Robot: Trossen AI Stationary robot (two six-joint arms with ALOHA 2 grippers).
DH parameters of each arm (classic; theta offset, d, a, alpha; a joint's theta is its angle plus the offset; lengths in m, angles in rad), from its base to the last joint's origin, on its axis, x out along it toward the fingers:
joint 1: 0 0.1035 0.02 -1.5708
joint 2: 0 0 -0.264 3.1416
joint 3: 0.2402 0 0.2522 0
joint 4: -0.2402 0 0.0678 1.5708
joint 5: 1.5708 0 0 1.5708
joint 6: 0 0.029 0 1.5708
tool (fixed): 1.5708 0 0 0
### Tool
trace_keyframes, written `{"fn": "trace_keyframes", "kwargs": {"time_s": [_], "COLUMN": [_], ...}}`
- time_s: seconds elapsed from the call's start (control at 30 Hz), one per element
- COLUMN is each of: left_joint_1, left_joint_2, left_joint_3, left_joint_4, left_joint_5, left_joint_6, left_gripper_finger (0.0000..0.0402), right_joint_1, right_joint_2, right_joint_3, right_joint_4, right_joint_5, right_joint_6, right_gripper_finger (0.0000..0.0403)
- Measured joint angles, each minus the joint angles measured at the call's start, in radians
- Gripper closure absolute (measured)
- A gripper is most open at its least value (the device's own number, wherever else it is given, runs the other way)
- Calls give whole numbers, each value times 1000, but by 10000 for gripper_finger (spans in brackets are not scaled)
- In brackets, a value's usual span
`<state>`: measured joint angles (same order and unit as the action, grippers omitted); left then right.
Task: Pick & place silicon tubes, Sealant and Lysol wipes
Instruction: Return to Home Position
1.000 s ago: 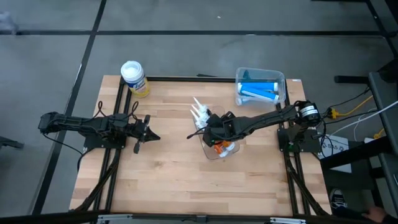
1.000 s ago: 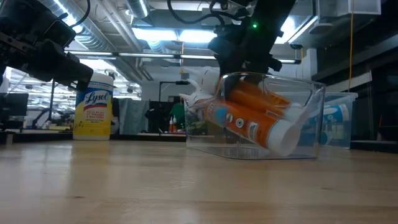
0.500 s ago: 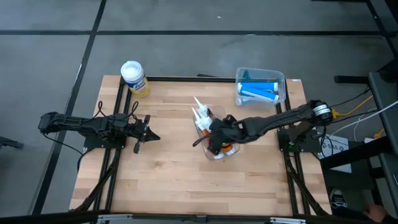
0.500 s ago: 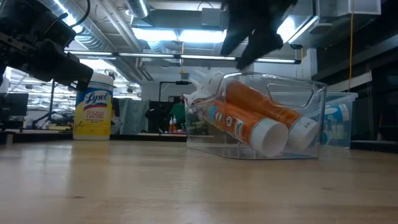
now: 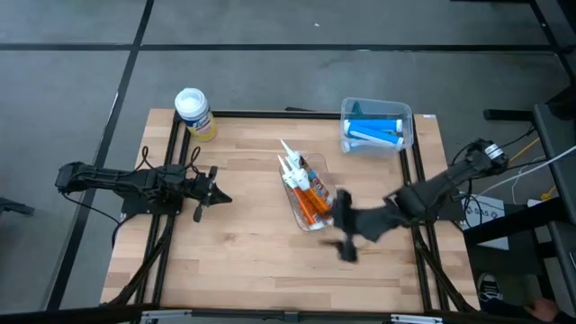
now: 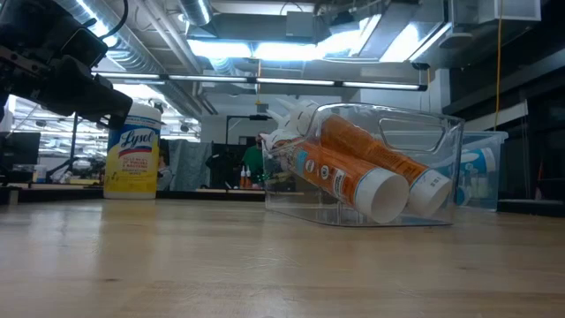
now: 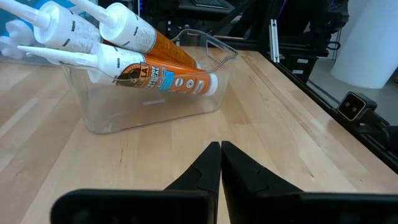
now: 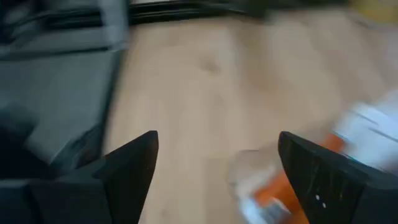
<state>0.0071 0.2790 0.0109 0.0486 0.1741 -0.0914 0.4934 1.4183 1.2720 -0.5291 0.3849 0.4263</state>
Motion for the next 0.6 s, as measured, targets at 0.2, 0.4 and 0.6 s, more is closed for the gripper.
{"fn": "trace_keyframes", "kwargs": {"time_s": [0.2, 0.4, 0.6], "left_joint_1": [0, 0, 0], "left_joint_2": [0, 0, 0], "left_joint_3": [0, 0, 0], "left_joint_4": [0, 0, 0], "left_joint_5": [0, 0, 0], "left_joint_6": [0, 0, 0], "left_gripper_finger": [389, 393, 389], "right_joint_1": [95, 150, 179], "right_joint_2": [-211, -460, -643], "right_joint_3": [-400, -783, -1020], "right_joint_4": [449, 697, 864], "right_joint_5": [-298, -275, -197], "right_joint_6": [-292, -332, -391], "right_gripper_finger": [72, 72, 72]}}
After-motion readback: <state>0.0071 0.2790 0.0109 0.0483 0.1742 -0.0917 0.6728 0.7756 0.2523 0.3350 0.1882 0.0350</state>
